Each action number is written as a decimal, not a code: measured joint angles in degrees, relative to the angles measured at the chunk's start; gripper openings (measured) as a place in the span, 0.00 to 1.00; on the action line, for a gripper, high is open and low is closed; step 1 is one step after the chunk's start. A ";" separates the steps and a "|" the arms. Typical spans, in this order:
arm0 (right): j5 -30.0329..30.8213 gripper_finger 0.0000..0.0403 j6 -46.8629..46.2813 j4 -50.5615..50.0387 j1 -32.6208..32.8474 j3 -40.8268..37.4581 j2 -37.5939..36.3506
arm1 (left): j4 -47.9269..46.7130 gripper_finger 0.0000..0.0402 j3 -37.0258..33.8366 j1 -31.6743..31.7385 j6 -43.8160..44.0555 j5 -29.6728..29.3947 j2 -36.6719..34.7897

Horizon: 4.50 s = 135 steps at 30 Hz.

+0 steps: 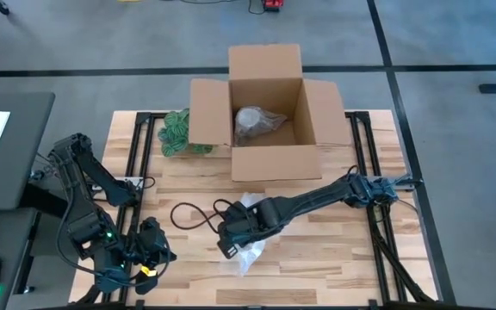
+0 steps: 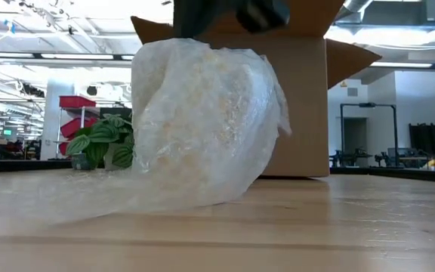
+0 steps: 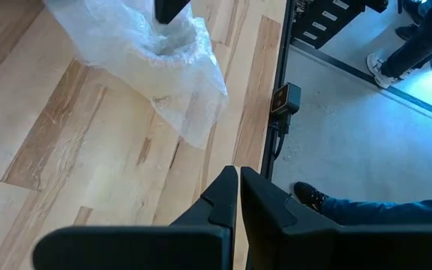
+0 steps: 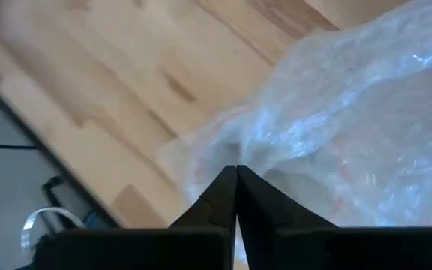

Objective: Wrap mug
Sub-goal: Wrap the yellow mug with bubble wrap

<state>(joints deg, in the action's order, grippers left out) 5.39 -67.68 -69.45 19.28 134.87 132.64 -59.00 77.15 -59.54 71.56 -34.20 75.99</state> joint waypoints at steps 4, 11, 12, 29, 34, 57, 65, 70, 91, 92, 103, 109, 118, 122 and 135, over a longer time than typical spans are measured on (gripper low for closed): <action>-2.25 0.00 -3.34 -0.71 0.56 -0.64 -1.35 | 0.00 0.00 0.00 0.01 0.10 0.00 0.00; -4.50 0.00 -4.06 -4.31 1.57 -3.81 1.09 | -0.02 0.00 -0.01 0.01 0.08 -0.33 0.00; -5.08 0.00 -3.99 -3.63 1.38 -4.78 1.63 | 0.00 0.00 -0.01 0.01 0.06 -0.33 0.00; -7.24 0.00 -1.10 -0.50 -1.56 -4.30 6.80 | -0.04 0.00 -0.01 0.00 -0.34 -0.70 0.02; -6.81 0.00 -0.66 -0.38 -1.83 -0.61 3.68 | 0.00 0.00 -0.01 0.01 -0.38 -0.72 0.02; 1.15 0.59 -5.49 -4.66 -7.65 -6.01 -4.73 | 0.13 0.00 -0.01 0.01 -0.34 -0.79 0.02; -0.61 0.63 -7.77 -5.56 -7.05 -8.73 -4.75 | 0.68 0.00 -0.01 0.01 -0.25 -0.76 0.02; -2.79 0.61 -6.00 -5.56 -5.13 -8.68 -5.57 | 0.72 0.00 -0.01 0.01 -0.38 -0.76 0.02; -0.85 0.55 25.75 -8.43 8.50 -23.81 -14.06 | 10.63 0.00 -0.60 -0.26 0.68 5.27 3.83; -0.82 0.55 27.07 -6.48 8.98 -25.81 -15.21 | 11.30 0.00 -0.60 -0.28 1.67 5.44 4.89; 3.85 0.54 43.93 7.23 7.00 -44.70 -26.34 | 25.24 0.00 -0.60 4.80 8.66 2.70 16.46; 3.99 0.54 61.52 14.77 3.76 -46.15 -26.17 | 33.17 0.00 -0.60 13.23 6.48 4.29 22.47; 5.17 0.54 72.52 20.22 -0.11 -46.87 -25.66 | 31.64 0.00 -0.60 22.44 1.02 9.05 25.33; 2.02 0.54 73.45 24.88 -0.74 -49.82 -25.61 | 24.94 0.00 -0.60 24.56 -0.73 9.19 25.38; -1.22 0.47 57.12 31.48 6.12 -53.44 -25.50 | 16.19 0.00 -0.37 30.67 -10.94 8.70 25.10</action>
<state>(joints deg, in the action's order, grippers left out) 4.17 -10.56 -37.96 25.41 81.44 107.13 -42.81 76.78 -28.86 60.62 -25.50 101.08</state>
